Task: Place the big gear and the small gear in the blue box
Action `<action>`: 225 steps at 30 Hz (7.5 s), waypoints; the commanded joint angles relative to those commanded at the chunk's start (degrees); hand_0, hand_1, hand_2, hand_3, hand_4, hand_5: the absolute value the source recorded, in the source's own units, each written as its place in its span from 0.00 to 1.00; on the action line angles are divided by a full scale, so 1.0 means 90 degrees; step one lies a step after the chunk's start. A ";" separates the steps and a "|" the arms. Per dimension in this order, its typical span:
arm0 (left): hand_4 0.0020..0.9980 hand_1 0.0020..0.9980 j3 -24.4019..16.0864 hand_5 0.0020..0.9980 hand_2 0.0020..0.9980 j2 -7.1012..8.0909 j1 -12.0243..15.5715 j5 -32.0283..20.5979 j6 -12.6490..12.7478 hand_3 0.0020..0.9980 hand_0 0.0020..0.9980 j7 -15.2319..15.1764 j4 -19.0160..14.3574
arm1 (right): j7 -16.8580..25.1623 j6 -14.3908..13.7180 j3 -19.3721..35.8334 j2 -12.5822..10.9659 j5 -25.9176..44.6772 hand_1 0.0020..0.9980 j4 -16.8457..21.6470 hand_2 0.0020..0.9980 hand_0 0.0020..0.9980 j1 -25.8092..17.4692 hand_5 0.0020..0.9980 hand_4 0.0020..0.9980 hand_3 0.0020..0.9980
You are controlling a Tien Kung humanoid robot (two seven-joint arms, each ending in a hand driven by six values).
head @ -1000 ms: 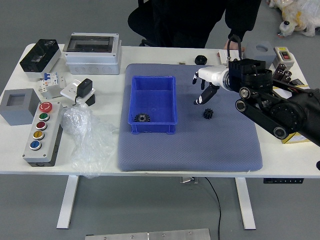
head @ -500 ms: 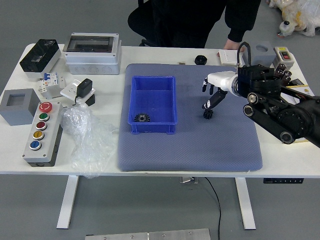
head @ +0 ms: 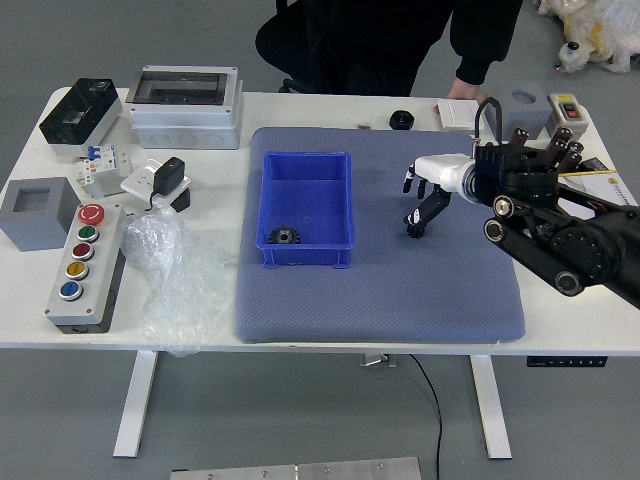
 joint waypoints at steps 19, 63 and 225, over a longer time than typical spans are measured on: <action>0.60 0.83 0.0040 0.37 0.83 -0.0008 0.0004 -0.0001 0.0000 0.78 0.86 0.0006 0.0000 | 0.0095 -0.0033 -0.0119 0.0081 -0.0013 0.54 -0.0248 0.69 0.51 -0.0081 0.11 0.73 0.71; 0.60 0.83 0.0000 0.37 0.83 -0.0064 0.0019 0.0012 0.0003 0.78 0.86 0.0010 0.0002 | 0.0199 -0.0156 -0.0155 0.0227 0.0022 0.54 -0.0581 0.70 0.51 -0.0213 0.04 0.72 0.69; 0.60 0.83 0.0331 0.37 0.83 -0.0017 0.0002 -0.0131 -0.0034 0.78 0.86 0.0034 0.0006 | 0.0002 -0.0293 0.0081 0.1562 -0.0159 0.55 0.0075 0.68 0.56 0.0800 0.35 0.81 0.77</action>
